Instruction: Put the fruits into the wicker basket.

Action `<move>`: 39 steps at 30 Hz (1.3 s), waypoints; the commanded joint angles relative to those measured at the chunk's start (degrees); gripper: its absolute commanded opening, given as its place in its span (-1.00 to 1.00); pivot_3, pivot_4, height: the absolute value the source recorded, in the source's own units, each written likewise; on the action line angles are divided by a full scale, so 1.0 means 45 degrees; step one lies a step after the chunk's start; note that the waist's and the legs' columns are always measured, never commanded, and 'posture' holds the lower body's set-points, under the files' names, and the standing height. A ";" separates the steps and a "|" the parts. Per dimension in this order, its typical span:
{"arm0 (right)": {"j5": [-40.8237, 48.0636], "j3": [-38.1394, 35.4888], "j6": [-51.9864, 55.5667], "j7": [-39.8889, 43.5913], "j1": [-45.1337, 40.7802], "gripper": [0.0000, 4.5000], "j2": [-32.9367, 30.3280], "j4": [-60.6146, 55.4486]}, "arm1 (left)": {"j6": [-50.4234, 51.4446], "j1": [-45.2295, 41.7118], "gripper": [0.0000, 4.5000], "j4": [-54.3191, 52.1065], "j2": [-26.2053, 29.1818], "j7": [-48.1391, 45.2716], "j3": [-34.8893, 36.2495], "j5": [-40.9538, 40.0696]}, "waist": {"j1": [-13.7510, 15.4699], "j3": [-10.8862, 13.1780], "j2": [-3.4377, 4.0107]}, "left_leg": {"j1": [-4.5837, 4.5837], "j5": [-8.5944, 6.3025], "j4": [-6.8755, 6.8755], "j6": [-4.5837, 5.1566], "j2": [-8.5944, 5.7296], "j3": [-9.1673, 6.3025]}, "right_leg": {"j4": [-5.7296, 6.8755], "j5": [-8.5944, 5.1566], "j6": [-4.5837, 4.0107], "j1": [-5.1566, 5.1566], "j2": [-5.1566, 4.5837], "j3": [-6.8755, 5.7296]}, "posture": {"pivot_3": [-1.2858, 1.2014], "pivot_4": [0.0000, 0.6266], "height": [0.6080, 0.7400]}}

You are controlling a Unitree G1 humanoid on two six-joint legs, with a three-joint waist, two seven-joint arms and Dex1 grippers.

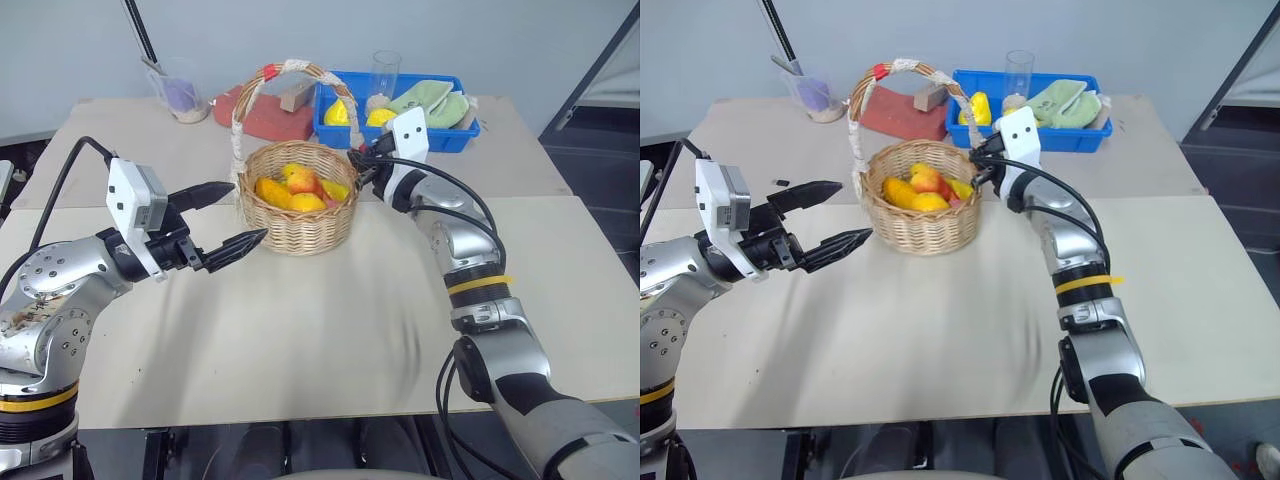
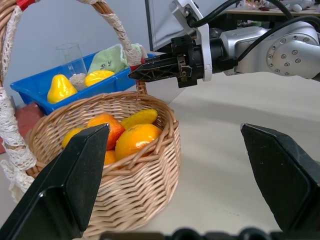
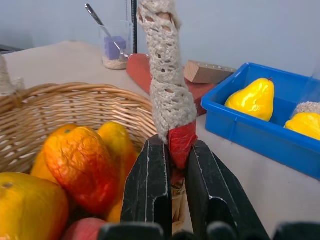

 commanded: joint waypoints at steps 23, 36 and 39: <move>0.0454 -0.3077 0.0651 -0.0406 0.2727 0.25 -0.4254 -0.2760 | -0.0390 -0.1052 1.00 0.0197 -0.0301 -0.0217 -0.0508 0.0351 | 0.0019 0.0001 0.0000 | -0.0005 -0.0002 -0.0003 0.0006 -0.0001 0.0024 | -0.0037 0.0003 0.0005 0.0006 0.0005 0.0039 | 0.03 -0.52 1.00; 0.1484 -0.3229 0.2272 0.4614 0.5899 0.99 -0.8905 -0.5287 | -0.0541 0.3637 1.00 0.0718 0.2141 0.0032 0.1780 0.3534 | 0.0317 0.0004 0.0006 | 0.0001 -0.0015 -0.0011 0.0026 0.0006 0.0035 | -0.0131 0.0002 0.0005 0.0024 0.0001 0.0031 | 0.03 -0.52 1.00; 0.1750 -0.3063 0.1797 0.6373 0.6841 0.99 -0.9882 -0.5752 | -0.0746 0.5165 1.00 0.0855 0.2547 -0.0474 0.2483 0.4049 | 0.0316 0.0004 0.0005 | 0.0015 -0.0022 -0.0013 0.0037 0.0018 0.0045 | -0.0156 -0.0001 0.0001 0.0032 0.0003 0.0030 | 0.03 -0.52 1.00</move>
